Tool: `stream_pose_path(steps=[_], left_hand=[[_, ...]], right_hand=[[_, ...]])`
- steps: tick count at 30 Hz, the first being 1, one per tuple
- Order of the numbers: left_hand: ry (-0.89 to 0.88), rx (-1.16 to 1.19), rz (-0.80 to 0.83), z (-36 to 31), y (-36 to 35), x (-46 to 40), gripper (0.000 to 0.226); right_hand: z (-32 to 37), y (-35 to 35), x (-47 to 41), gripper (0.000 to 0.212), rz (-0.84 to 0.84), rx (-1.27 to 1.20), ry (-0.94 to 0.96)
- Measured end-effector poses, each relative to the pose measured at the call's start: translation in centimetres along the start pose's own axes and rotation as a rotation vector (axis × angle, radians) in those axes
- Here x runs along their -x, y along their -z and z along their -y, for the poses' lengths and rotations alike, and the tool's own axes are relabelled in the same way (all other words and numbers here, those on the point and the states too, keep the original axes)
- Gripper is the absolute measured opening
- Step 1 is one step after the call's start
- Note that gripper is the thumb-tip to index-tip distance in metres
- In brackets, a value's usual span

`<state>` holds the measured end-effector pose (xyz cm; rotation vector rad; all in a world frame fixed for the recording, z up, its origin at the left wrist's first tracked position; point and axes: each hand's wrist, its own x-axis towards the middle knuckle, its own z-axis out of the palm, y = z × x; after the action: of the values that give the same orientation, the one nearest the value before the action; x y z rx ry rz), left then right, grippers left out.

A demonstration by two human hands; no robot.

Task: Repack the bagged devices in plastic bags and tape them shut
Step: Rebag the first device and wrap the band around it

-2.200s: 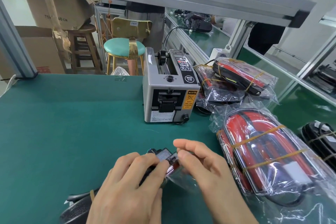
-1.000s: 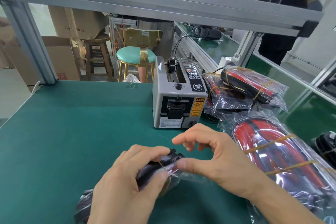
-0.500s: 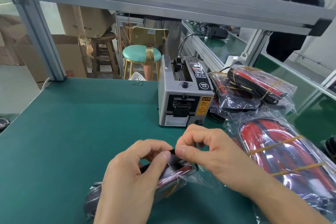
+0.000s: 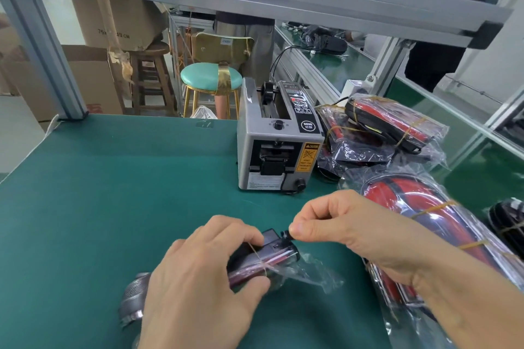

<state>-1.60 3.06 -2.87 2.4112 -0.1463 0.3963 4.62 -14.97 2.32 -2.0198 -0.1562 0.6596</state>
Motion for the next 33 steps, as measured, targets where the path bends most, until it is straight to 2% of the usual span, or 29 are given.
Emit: stream_pose_path(steps=[3, 8, 22, 33], left_hand=[[-0.08, -0.006, -0.012, -0.1, -0.1, 0.2, 0.043], [-0.159, -0.093, -0.11, -0.2, -0.7, 0.5, 0.064], [-0.183, -0.05, -0.085, 0.5, -1.2, 0.9, 0.067], [-0.189, -0.065, -0.083, 0.4, -1.1, 0.7, 0.067]], right_hand=[[-0.1, -0.1, 0.0, 0.018, 0.025, 0.035, -0.003], [0.5, -0.2, -0.3, 0.014, 0.065, 0.1, -0.005], [1.9, -0.5, -0.6, 0.015, 0.05, 0.32, 0.014], [2.5, -0.5, -0.6, 0.015, 0.121, 0.278, 0.013]])
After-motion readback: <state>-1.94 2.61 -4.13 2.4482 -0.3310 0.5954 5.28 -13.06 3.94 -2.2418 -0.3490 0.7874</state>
